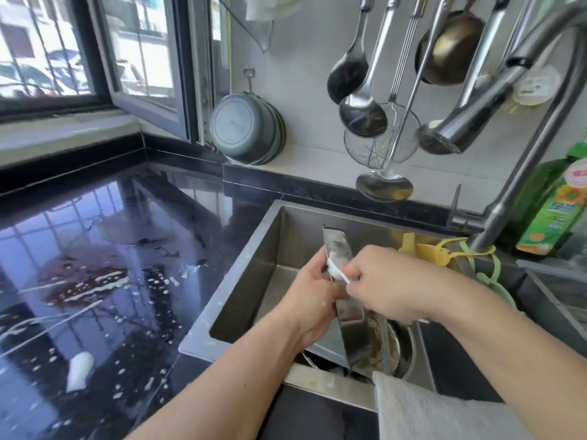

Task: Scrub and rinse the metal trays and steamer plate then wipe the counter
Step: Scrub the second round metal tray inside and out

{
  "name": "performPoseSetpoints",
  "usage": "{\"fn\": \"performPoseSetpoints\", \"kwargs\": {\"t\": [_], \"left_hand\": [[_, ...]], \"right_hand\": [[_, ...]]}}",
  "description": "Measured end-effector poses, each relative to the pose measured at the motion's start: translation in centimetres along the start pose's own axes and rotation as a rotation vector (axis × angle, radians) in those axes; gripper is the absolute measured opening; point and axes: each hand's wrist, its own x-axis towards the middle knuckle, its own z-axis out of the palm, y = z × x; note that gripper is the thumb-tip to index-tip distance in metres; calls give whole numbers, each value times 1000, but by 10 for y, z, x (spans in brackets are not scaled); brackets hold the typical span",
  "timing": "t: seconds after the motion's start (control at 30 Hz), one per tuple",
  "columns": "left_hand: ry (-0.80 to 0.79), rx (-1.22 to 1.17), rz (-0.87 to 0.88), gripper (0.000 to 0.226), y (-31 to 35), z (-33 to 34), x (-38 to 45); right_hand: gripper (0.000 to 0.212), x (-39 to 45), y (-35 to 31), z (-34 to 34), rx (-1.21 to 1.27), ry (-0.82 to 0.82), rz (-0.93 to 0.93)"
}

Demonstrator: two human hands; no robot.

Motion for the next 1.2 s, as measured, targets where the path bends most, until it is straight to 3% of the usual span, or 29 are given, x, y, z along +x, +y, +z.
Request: {"fn": "performPoseSetpoints", "kwargs": {"t": [0.07,0.13,0.2,0.33,0.5,0.77,0.9,1.07,1.2], "left_hand": [[6,33,9,74,0,-1,0],[-1,57,-13,80,-3,-3,1],[-2,48,-19,79,-2,-4,0],[43,29,11,59,0,-8,3],[49,93,-40,62,-2,-9,6],[94,115,-45,55,-1,-12,8],[141,47,-31,53,0,-19,9],[142,46,-50,55,2,-18,8],[83,30,-123,65,3,-20,4]], "right_hand": [[15,19,-2,-8,5,97,12],[30,38,-2,-11,-14,188,20],[39,42,5,-10,23,185,-24],[36,6,25,21,41,135,-122],[47,34,58,14,-83,423,-30],[45,50,86,-2,64,368,34],[46,26,73,31,180,282,-143],[51,32,72,55,107,470,-107],[53,13,58,73,72,437,-213]]}}
